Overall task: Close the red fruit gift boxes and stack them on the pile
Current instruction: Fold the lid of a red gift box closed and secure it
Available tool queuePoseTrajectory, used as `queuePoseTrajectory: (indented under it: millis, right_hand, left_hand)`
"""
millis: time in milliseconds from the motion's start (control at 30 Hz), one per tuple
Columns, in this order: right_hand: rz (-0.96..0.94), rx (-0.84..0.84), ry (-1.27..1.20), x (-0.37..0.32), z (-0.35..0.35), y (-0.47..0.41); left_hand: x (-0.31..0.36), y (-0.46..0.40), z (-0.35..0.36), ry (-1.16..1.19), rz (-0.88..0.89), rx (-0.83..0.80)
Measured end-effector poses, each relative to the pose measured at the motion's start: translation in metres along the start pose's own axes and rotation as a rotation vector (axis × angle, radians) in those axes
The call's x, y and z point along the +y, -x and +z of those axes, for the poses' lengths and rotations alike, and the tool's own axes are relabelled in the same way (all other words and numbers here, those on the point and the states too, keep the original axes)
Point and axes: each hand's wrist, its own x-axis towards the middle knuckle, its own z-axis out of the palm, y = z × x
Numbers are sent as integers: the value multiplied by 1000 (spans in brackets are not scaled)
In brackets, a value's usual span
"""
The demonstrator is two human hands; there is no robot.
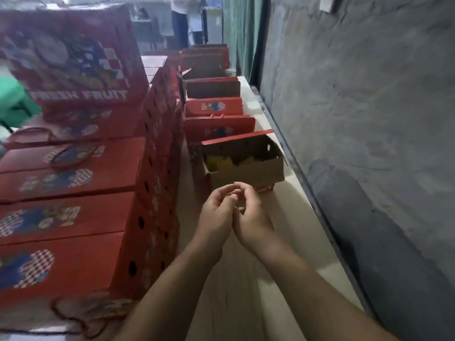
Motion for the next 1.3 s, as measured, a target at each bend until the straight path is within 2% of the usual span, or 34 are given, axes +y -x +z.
queuePoseTrajectory:
  millis: [67,100,167,200,267,367,467,567,633,700,800,867,900,933,1000,1033,1100,1167,1233,1300]
  right_hand:
    - [229,-84,-166,8,3,-40]
    - [338,-110,-157,12,5,-58]
    - [422,-211,51,24,8,-93]
    - [357,-259,254,32,9,-110]
    - [97,-300,676,44,10,-144]
    - [37,-376,887,52,14,-186]
    - [-86,-338,1095,67,18,-199]
    - [-80,-240,1059,75,16,-184]
    - [-24,-310,948,88,4,-163]
    - [73,-372,743,95,-18,-129]
    - [241,-280,464,105,-48,-58]
    - [385,-262,109,98,-70,-10]
    - [347,-285,103,100,-83,12]
    - [215,-358,190,104,-96,31]
    - [85,-560,493,110,-119,58]
    - [63,-606,623,111,-131,64]
    - [100,-637,643,109,-144,69]
    - [129,-479,595,108,-139,78]
    - [124,-292,596,112,-120,96]
    - [155,-79,487,117,-94,120]
  left_hand:
    - [-8,-22,13,-43,-45,34]
    - [-14,-31,18,-60,-82,41]
    - [-25,-42,21,-84,-133,46]
    - [-31,-46,21,-98,-134,53]
    - [-40,-53,21,-122,-120,90]
    - [-49,-62,17,-80,-146,179]
    - [-56,-61,13,-7,-223,278]
    - [-58,-45,15,30,-268,322]
    - [-55,-29,18,-60,-228,295]
    - [-49,-11,21,-367,-78,215]
    - [-40,19,25,-923,292,112]
    - [-39,34,29,-1036,446,73]
    - [-41,38,30,-1070,468,42]
    - [-46,39,30,-1132,458,-5]
    - [-64,39,26,-1294,354,-138]
    - [-75,38,23,-1347,265,-200]
    - [-94,37,18,-1335,78,-275]
    - [-108,41,15,-1205,-14,-284]
    - [-117,44,15,-1174,-1,-258]
    - [-120,46,14,-1205,20,-224]
